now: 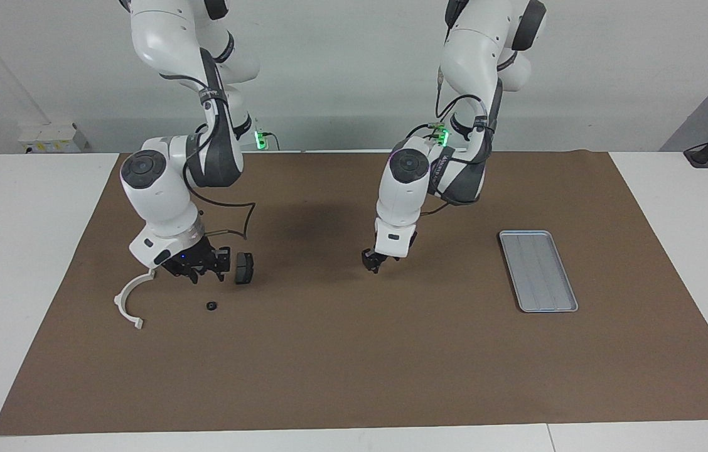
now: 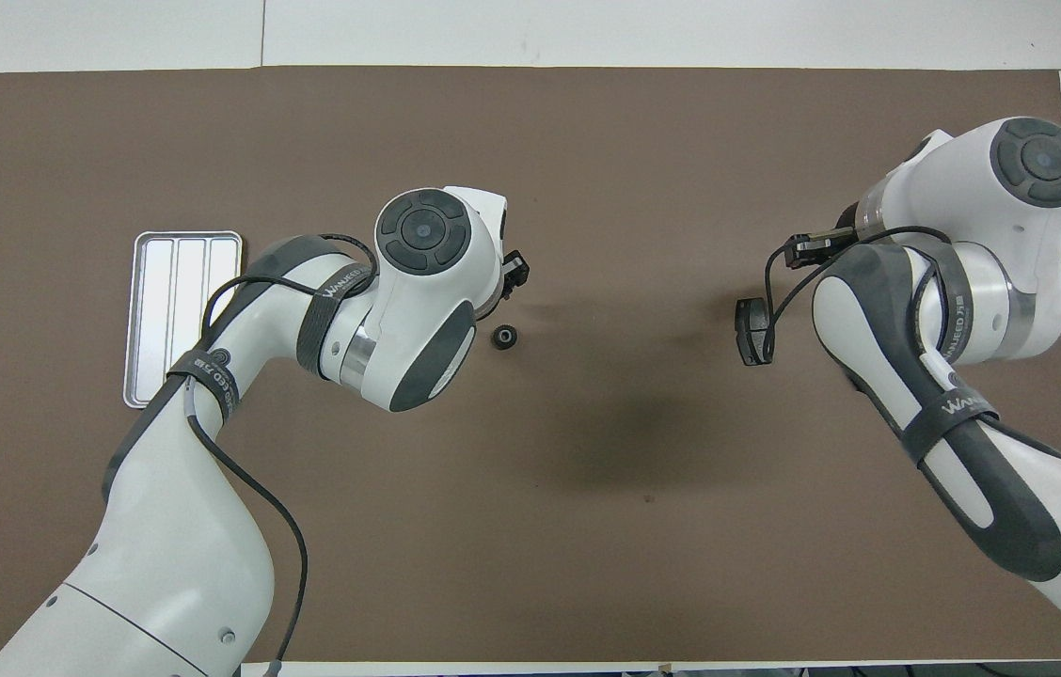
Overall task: Pick bearing gear from pile to tray
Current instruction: 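Grasp the bearing with the left gripper while the right gripper reaches the pile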
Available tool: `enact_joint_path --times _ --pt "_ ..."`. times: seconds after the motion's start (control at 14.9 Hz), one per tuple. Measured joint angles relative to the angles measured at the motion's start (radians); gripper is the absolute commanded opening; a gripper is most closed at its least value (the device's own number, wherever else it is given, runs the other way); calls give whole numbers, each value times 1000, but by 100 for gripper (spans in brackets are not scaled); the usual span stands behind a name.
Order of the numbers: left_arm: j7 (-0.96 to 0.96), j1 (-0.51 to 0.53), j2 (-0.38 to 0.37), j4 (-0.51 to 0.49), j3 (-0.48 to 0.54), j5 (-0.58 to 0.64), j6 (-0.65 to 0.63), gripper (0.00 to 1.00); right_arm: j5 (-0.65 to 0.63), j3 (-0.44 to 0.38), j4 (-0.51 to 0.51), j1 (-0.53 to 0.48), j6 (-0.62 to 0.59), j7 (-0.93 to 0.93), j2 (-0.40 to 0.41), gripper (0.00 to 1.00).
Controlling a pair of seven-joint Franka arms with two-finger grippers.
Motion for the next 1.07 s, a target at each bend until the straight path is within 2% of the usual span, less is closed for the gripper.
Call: enact_joint_path --times 0.27,0.47,0.6,0.87,1.07 --pt "0 -14 5 -11 -4 1 16 75 -10 0 -26 -25 44 -38 4 54" --pt "-7 -48 10 -57 -4 1 66 81 -10 1 -27 -33 83 -42 27 52" --pt "-25 -72 20 -78 -4 1 82 82 -10 3 -25 -33 119 -42 49 52" --pt "-33 -82 39 -37 1 36 9 73 -10 21 16 -33 155 -42 102 52" --pt "-33 -73 42 -22 12 52 17 65 -10 24 44 -32 164 -42 127 51"
